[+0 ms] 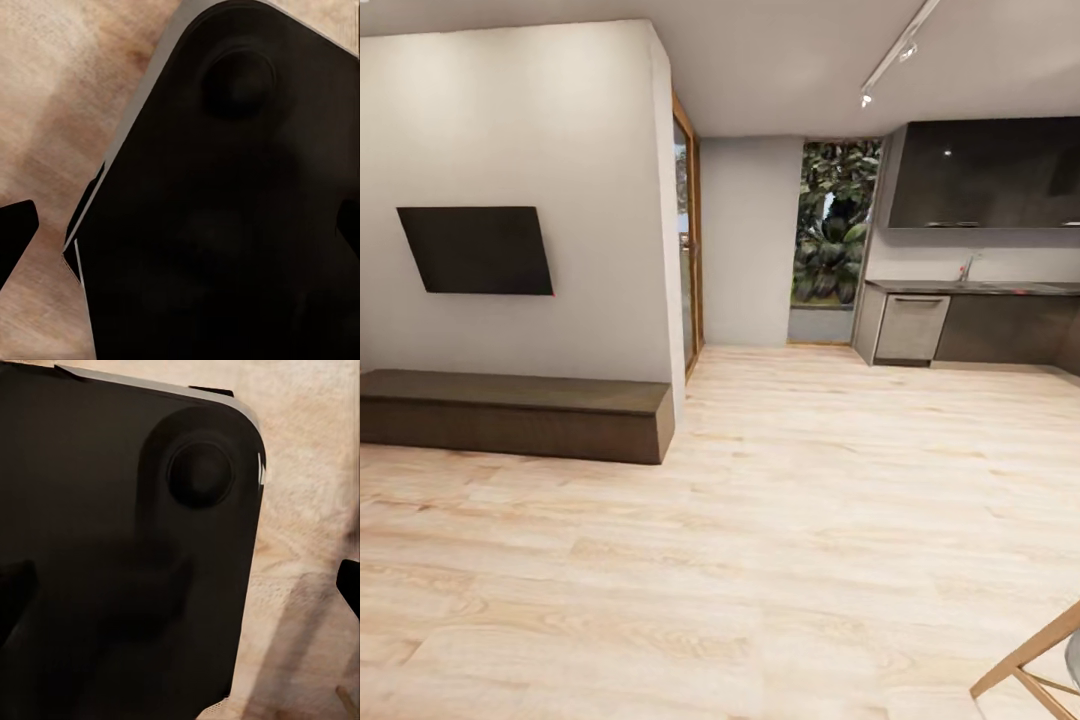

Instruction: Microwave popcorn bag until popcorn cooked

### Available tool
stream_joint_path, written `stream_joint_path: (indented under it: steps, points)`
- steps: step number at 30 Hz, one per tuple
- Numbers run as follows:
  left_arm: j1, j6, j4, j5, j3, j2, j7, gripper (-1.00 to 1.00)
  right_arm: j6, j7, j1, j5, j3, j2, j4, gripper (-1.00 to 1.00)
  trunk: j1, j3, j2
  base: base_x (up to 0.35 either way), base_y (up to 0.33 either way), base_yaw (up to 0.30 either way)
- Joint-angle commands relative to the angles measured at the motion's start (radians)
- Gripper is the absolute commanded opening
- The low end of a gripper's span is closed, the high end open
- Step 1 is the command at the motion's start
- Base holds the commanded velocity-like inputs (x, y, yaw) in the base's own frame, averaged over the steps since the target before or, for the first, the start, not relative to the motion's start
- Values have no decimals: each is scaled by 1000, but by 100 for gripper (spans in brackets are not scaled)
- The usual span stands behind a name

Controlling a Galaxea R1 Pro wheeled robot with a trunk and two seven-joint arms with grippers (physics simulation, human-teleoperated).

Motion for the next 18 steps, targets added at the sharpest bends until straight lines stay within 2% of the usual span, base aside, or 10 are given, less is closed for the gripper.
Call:
stream_joint_path:
  steps: [1,7,18]
  points:
    - [0,16,-3,0,2,1,4,100,-2,-1,0,10,0,0,0,100,1,-1,0,341,0,0]
    - [0,35,-3,0,3,1,4,100,-2,-1,0,10,0,0,0,100,1,-1,0,341,0,0]
    - [0,27,-3,-1,3,1,4,100,-2,-1,0,10,0,0,0,100,1,-1,0,341,0,0]
